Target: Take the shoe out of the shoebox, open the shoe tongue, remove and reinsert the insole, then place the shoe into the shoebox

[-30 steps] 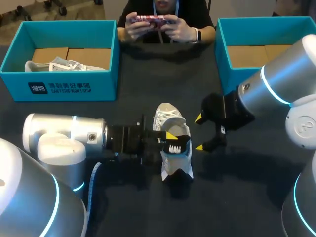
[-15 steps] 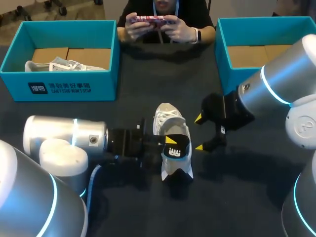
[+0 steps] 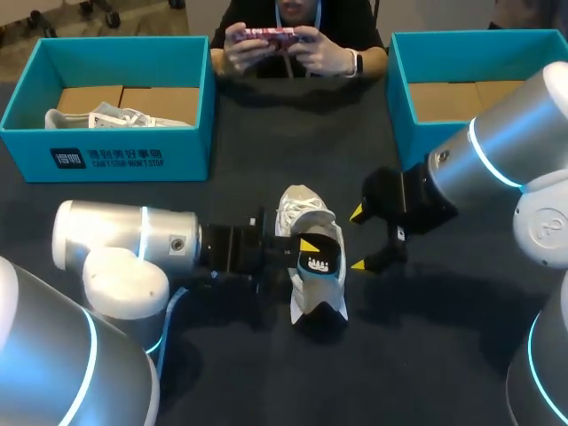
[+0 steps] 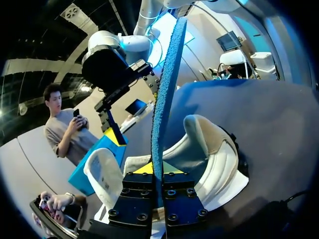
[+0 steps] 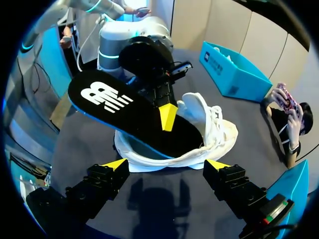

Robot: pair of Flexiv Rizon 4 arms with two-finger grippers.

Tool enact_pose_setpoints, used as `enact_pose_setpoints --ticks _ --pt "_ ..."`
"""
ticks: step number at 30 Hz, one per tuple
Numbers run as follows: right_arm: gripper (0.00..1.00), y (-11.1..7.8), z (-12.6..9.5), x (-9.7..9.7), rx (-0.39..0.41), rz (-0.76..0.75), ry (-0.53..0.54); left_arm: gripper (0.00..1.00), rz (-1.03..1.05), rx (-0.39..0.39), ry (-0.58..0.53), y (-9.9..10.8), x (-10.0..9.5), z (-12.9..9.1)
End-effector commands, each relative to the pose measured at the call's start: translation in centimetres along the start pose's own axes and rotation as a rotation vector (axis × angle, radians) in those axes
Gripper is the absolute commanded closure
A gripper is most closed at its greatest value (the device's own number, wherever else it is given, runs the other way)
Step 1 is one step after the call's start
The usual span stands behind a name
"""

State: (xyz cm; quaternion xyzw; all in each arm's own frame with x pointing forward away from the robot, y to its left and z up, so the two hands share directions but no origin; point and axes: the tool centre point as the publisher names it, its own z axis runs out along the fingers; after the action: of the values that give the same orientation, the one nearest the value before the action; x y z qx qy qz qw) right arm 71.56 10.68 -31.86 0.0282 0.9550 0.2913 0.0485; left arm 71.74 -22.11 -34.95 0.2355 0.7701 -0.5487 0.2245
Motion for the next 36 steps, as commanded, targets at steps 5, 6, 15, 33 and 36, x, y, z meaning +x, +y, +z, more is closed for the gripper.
enact_pose_setpoints --ticks 5,6,15,33,36 --pt "0.0 0.0 0.1 0.1 -0.001 -0.001 -0.002 0.53 -0.01 -0.002 -0.003 -0.4 0.1 0.0" --pt "0.0 0.0 0.1 0.1 -0.001 -0.001 -0.002 0.53 -0.01 0.003 -0.004 -0.6 0.0 -0.2" --pt "0.0 0.0 0.1 0.1 -0.001 -0.001 -0.002 0.55 0.006 0.031 -0.01 -2.1 -0.3 -1.0" --pt "0.0 0.0 0.1 0.1 -0.001 -0.001 -0.002 1.0 0.014 0.029 0.012 -2.3 0.8 0.1" --pt "0.0 0.0 0.1 0.1 -0.001 -0.001 -0.002 1.0 0.008 0.023 0.005 -1.8 0.7 0.3"
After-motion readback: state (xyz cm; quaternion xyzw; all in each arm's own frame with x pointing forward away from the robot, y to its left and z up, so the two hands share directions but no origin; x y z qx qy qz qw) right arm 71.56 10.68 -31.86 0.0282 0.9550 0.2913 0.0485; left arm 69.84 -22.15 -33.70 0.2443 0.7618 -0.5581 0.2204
